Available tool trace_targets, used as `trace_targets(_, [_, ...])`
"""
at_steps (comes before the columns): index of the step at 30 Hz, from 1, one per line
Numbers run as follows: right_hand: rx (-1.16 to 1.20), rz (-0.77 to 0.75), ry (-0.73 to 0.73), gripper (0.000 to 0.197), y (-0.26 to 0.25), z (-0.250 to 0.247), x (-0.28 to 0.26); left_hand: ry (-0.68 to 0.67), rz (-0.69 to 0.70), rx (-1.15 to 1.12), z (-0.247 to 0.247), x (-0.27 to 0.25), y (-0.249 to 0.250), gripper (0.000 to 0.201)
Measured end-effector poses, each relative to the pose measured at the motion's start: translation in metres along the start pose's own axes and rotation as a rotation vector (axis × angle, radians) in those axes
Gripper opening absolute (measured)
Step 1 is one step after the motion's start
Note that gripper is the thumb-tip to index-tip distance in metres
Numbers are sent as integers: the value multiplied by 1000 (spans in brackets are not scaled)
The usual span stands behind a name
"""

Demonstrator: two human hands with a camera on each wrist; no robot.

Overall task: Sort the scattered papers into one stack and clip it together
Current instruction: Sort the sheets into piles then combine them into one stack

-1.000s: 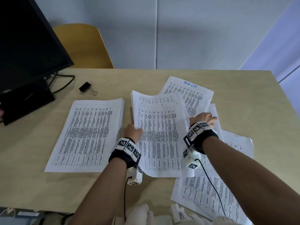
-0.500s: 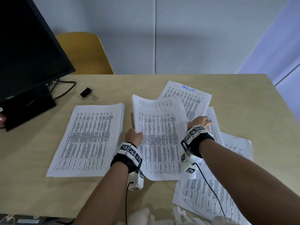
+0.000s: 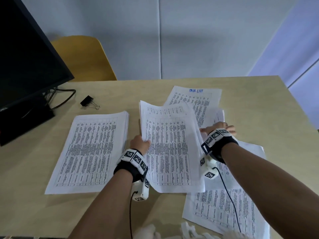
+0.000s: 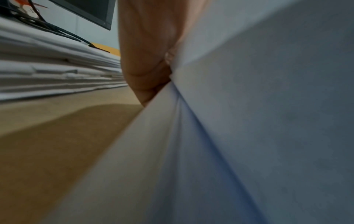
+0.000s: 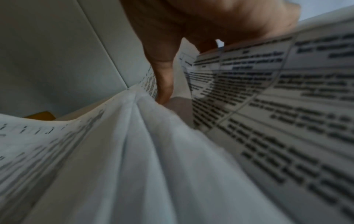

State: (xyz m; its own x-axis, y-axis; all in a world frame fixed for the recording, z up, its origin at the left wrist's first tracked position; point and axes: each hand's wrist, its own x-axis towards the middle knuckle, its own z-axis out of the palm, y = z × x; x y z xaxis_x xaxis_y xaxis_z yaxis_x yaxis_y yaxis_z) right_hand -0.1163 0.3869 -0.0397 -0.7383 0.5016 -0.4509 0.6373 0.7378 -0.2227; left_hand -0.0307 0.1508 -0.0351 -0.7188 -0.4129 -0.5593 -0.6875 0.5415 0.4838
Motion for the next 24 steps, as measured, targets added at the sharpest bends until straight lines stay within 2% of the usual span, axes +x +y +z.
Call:
trace_targets(3, [18, -56, 40, 42, 0, -3, -11, -1, 14, 17, -1, -4, 4, 55])
trace_targets(6, [-7, -186, 213, 28, -3, 5, -19, -7, 18, 34, -3, -9, 6, 54])
trace_targets(9, [41, -304, 212, 16, -6, 4, -21, -12, 15, 40, -4, -13, 7, 53])
trace_targets(12, [169, -444, 205, 13, -14, -14, -19, -24, 7, 41, -5, -15, 8, 54])
trace_targets(14, [283, -516, 302, 11, -24, -36, -24, -28, 5, 43, -6, -16, 9, 55])
trace_targets(18, [505, -733, 547, 20, -49, -95, -54, -66, -1, 27, -10, -19, 10, 59])
trace_targets(22, [780, -805, 767, 18, -65, -155, -81, -71, -10, 25, -13, -19, 9, 61])
trace_targets(24, [826, -817, 735, 9, -67, -174, -84, -82, -17, 31, -15, -20, 8, 63])
